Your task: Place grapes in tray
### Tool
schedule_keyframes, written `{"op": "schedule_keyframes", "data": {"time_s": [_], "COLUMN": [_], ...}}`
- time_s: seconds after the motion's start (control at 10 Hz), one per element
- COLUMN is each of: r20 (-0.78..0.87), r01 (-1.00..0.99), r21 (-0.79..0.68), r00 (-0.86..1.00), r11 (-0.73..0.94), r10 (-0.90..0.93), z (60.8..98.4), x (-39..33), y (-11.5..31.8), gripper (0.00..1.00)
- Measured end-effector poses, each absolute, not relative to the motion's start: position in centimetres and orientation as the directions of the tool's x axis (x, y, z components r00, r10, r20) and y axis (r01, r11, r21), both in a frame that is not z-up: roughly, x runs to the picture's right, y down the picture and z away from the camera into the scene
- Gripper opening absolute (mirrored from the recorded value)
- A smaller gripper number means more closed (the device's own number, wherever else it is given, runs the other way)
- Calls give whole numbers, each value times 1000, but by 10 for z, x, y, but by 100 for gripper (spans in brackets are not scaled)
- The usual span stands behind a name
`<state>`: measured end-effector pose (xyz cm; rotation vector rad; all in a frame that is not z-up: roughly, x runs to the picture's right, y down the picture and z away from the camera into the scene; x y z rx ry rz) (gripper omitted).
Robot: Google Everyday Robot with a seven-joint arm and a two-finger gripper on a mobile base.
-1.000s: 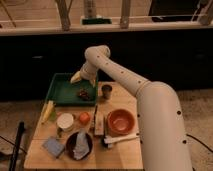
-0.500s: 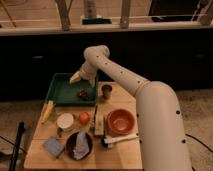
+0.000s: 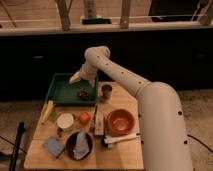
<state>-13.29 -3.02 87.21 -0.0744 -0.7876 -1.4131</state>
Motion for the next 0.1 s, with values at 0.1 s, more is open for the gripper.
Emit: {"op": "schedule_keyframes", "data": {"time_s": [0.1], "r20": [526], "r01": [893], "r21": [403], "r00": [-48], "r11": [199], "r10": [-849], "z": [872], "x": [-133], "y": [-31], "gripper": [80]}}
